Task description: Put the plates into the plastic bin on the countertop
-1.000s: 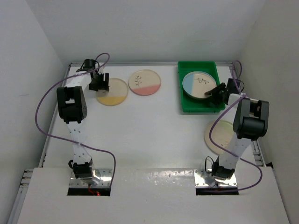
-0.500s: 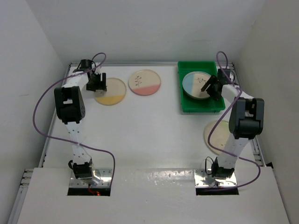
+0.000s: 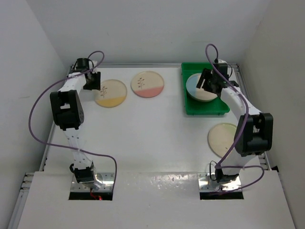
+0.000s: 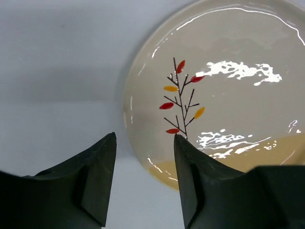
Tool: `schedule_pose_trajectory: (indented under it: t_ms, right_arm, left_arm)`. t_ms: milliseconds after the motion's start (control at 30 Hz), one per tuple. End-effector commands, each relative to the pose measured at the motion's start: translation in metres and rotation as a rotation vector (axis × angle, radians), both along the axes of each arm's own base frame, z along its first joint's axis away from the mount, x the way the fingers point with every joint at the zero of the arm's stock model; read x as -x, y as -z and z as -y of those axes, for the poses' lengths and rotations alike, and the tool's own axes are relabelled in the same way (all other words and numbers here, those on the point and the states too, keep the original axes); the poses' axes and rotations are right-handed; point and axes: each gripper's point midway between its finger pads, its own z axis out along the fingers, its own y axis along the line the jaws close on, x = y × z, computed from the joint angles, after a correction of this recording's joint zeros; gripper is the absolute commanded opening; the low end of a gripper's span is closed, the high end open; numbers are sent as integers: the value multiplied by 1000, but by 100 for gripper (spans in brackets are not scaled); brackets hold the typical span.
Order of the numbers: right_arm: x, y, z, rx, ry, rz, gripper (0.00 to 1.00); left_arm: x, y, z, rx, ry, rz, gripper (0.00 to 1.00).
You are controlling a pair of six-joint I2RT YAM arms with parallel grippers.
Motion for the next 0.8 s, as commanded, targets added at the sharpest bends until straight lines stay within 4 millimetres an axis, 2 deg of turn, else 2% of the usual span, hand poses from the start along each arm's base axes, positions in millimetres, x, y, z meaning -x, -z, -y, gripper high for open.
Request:
schedule_pose_trajectory:
  t_ms: [0, 67, 133, 167, 200, 300, 433, 500, 567, 600, 633, 667, 733, 767]
  right_arm:
    - [-7, -15, -8, 6, -43, 29, 70]
    - [-8, -17, -17, -6, -69, 34, 68]
    - [-10, -20, -21, 4, -93, 41, 68]
    - [-10, -20, -27, 11, -108, 40, 68]
    - [-10, -21, -30, 15, -114, 38, 68]
    - [-12, -29, -34, 20, -131, 45, 68]
    - [-11, -36, -44, 30, -164, 57, 68]
    - [-10, -39, -50, 26, -175, 62, 68]
    - [-10, -39, -55, 27, -191, 62, 68]
    - [-10, -41, -67, 28, -221, 66, 68]
    - [-12, -42, -73, 29, -241, 69, 68]
    - [-12, -28, -81, 33, -292, 36, 68]
    - [-7, -31, -117, -32, -443, 17, 70]
    - [-5, -30, -131, -42, -497, 6, 70]
  left_arm:
    - [-4, -40, -32, -82, -90, 122, 55]
    - [-4, -26, -31, -49, -77, 99, 59]
    - [1, 7, -28, -29, -59, -2, 64]
    - [3, 17, -24, -4, -62, -32, 64]
    - [8, 36, -19, 24, -48, -77, 64]
    - [13, 45, -5, 97, -30, -102, 64]
    - [18, 60, 0, 121, -21, -133, 64]
    - [21, 67, 6, 154, -5, -151, 60]
    - [27, 72, 20, 225, 30, -177, 41]
    - [27, 74, 35, 277, 55, -182, 32]
    - [30, 77, 43, 293, 71, -193, 14]
    - [33, 77, 45, 296, 87, -202, 2]
    - [36, 75, 64, 319, 184, -201, 0]
    - [35, 62, 69, 334, 219, -179, 0]
